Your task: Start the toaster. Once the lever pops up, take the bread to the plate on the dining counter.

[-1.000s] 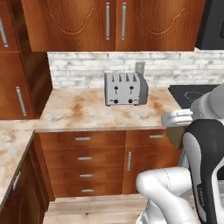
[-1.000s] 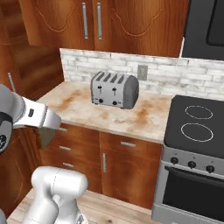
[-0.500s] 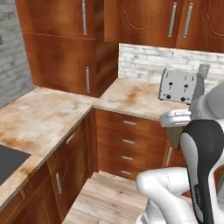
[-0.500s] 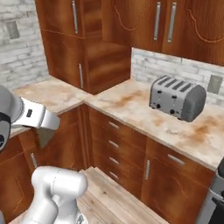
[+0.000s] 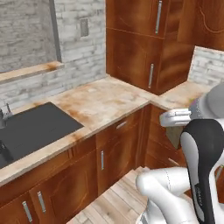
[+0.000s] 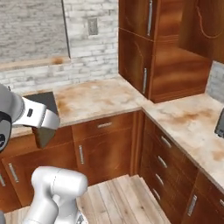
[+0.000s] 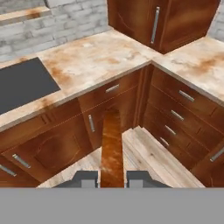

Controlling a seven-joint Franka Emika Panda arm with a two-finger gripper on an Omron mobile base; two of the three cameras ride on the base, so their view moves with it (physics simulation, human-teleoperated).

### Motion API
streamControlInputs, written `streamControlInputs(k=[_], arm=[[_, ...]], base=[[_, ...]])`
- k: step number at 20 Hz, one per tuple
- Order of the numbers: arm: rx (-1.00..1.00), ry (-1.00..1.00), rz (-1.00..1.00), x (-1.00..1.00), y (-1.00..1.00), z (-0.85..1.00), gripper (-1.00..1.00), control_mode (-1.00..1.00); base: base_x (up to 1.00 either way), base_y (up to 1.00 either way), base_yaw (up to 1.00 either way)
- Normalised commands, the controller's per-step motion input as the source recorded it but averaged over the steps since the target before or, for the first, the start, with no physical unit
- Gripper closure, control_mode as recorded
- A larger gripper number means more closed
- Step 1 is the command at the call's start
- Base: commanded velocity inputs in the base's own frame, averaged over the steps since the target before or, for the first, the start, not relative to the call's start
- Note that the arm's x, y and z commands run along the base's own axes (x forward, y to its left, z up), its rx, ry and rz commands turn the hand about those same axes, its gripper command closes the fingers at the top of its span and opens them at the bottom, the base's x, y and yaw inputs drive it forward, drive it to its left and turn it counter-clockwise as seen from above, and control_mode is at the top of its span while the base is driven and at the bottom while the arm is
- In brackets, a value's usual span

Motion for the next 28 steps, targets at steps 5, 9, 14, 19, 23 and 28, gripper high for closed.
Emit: streamControlInputs(k=[5, 9, 14, 19, 23, 28], arm=[[0.00, 0.00, 0.00, 0.00, 0.00, 0.00, 1.00, 1.00], [0.00, 0.00, 0.00, 0.00, 0.00, 0.00, 1.00, 1.00], [0.00, 0.00, 0.00, 0.00, 0.00, 0.00, 1.00, 1.00], [0.00, 0.00, 0.00, 0.00, 0.00, 0.00, 1.00, 1.00], [0.00, 0.00, 0.00, 0.00, 0.00, 0.00, 1.00, 1.00], [0.00, 0.00, 0.00, 0.00, 0.00, 0.00, 1.00, 1.00]], base=[[-0.24, 0.00, 0.59], [-0.23, 0.00, 0.55], [-0.20, 0.00, 0.53], [-0.25, 0.00, 0.54], [-0.31, 0.00, 0.55], [-0.18, 0.01, 0.55]])
